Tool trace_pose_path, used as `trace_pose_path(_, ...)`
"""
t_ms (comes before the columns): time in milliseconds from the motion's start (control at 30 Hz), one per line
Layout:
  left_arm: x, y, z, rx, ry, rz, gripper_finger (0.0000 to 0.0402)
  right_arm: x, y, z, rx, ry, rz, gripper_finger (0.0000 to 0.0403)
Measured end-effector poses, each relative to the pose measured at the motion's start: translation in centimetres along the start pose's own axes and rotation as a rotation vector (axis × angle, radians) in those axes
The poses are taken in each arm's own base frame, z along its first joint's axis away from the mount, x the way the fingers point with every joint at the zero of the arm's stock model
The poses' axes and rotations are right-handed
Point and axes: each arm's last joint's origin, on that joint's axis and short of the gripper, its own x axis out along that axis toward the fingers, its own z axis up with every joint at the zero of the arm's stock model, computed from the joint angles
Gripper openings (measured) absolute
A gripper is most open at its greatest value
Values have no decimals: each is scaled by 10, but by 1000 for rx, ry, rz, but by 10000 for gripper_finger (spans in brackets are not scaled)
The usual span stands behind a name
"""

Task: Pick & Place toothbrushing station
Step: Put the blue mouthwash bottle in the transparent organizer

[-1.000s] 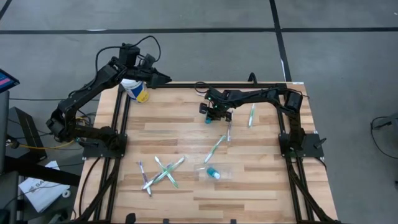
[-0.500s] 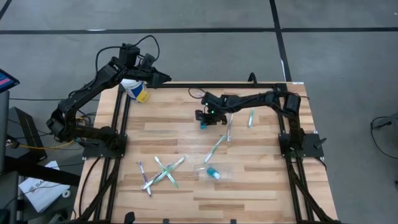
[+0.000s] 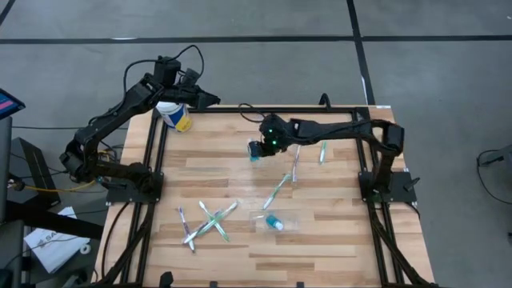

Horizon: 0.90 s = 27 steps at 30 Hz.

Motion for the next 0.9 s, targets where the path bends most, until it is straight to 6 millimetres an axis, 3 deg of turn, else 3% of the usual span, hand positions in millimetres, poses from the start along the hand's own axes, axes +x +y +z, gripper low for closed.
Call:
trace_pose_path(133, 12, -3, -3, 18, 29, -17, 142, -21, 23, -13, -164, -43, 28, 31)
trace_pose_path(267, 39, -19, -9, 44, 88, -128, 142, -37, 47, -27, -312, -114, 67, 31)
trace_pose_path(433, 70, -44, -6, -44, 40, -316, 142, -40, 54, -39, -403, -171, 17, 31)
trace_pose_path(667, 78, -50, 0, -104, -24, -351, 142, -53, 52, -26, -472, -269, -32, 31)
trace_pose_path(900, 89, -64, -8, -46, -29, -322, 143, -95, 48, 1, -528, -388, -11, 31)
